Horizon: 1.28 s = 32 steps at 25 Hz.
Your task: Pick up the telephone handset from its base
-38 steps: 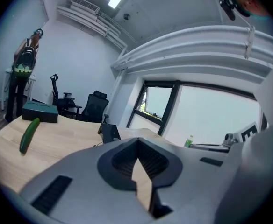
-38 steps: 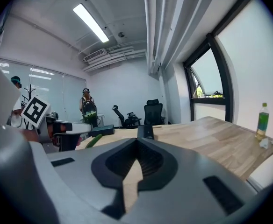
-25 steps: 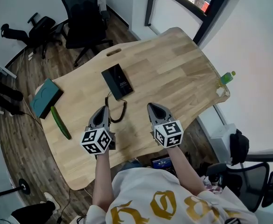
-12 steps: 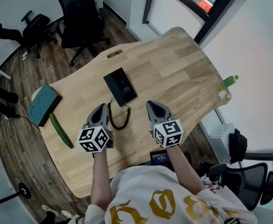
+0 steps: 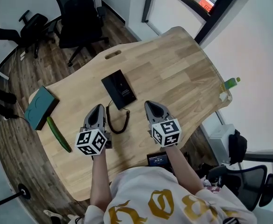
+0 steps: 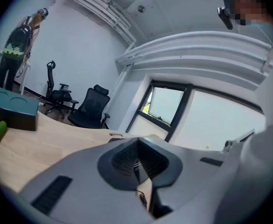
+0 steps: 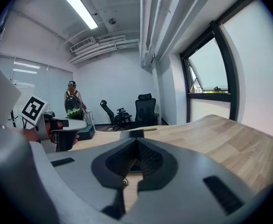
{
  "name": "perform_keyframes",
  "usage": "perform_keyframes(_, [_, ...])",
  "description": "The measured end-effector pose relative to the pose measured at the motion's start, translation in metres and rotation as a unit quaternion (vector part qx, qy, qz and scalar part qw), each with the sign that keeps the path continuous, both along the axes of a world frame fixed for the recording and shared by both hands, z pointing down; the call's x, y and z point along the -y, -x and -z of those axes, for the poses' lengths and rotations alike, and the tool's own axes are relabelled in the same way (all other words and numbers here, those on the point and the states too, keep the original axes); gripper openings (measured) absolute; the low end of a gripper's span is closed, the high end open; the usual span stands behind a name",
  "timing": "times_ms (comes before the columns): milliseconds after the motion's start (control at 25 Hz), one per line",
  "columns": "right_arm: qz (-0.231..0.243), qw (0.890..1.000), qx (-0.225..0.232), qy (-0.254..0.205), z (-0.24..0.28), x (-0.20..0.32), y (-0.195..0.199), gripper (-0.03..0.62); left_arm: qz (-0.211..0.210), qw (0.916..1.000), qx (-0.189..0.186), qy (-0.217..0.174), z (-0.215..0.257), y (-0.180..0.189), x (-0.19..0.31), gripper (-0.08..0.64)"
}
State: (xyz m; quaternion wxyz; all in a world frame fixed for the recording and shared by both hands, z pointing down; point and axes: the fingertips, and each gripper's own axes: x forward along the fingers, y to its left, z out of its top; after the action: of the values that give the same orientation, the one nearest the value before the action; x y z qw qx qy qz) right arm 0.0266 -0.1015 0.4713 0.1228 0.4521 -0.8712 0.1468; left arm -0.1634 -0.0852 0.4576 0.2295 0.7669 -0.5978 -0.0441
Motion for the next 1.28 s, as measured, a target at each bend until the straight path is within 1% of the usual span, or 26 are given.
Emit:
perform_keyframes(360, [0.012, 1.000, -0.002, 0.009, -0.009, 0.015, 0.004, 0.005, 0.005, 0.9998, -0.009, 0.016, -0.012, 0.001, 0.013, 0.006])
perform_keyframes(560, [0.015, 1.000, 0.000, 0.019, -0.018, 0.025, 0.010, 0.005, 0.014, 0.9997, -0.007, 0.019, -0.015, 0.008, 0.021, 0.006])
perform_keyframes(840, [0.025, 0.999, -0.005, 0.036, -0.034, 0.041, 0.013, 0.005, 0.008, 0.9988, -0.006, 0.048, -0.040, -0.001, 0.035, 0.006])
perform_keyframes(1080, [0.027, 0.998, -0.011, 0.054, -0.051, 0.052, 0.013, 0.005, 0.015, 0.9980, -0.010, 0.060, -0.054, 0.004, 0.045, 0.006])
perform_keyframes(1280, [0.024, 0.997, -0.015, 0.067, -0.064, 0.060, 0.014, 0.005, 0.004, 0.9968, -0.013, 0.078, -0.070, 0.000, 0.049, 0.006])
